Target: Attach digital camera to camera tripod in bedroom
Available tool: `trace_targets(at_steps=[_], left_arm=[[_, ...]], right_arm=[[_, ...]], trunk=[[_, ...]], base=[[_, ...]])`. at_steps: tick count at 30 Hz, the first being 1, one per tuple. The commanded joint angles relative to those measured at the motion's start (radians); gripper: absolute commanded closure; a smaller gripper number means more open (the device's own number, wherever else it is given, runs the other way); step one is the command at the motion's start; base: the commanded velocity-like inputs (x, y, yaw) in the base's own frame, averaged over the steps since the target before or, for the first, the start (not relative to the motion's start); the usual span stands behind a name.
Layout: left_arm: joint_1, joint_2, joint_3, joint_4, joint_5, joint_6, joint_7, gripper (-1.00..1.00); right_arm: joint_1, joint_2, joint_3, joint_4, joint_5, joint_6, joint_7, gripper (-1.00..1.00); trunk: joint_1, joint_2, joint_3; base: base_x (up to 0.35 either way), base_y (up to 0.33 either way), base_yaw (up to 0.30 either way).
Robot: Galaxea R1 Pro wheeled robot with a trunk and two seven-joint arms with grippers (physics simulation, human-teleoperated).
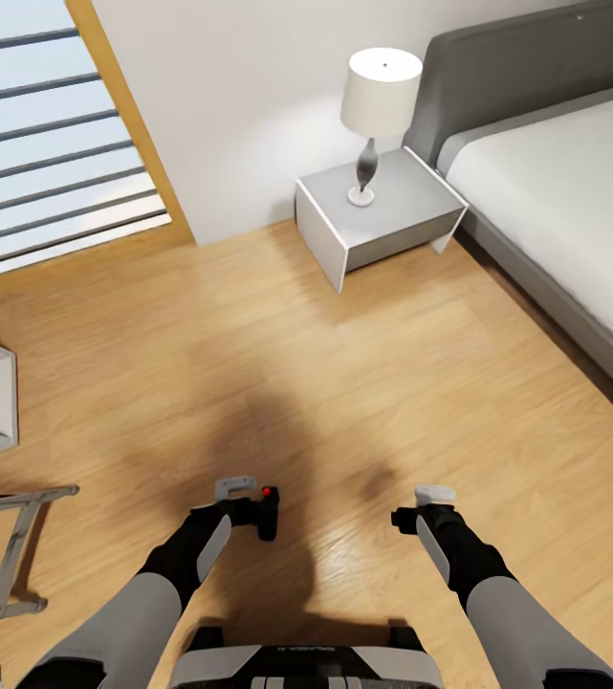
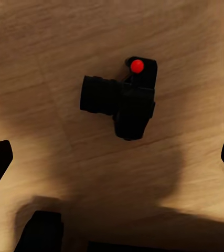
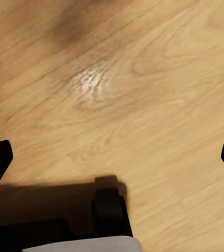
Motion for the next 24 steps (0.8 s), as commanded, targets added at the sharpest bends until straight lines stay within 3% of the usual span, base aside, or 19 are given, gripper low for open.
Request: trace_targets(at_steps=[1,24], left_arm=[[0.000,0.000,-0.002,-0.006,0.011,0.005,0.007,-1.00],[0.000,-0.002,-0.002,-0.011,0.010,0.022,0.011,-1.00]], right_arm=[[0.000,0.001,-0.002,-0.002,-0.004,0.004,-0.004,-1.00],[0.000,-0.001,-0.007,-0.003,-0.004,0.003,-0.002,-1.00]], trunk=[[0.000,0.000,-0.002],[0.000,0.000,-0.039]], base=[[0.000,0.000,0.000],[0.000,0.000,0.000]])
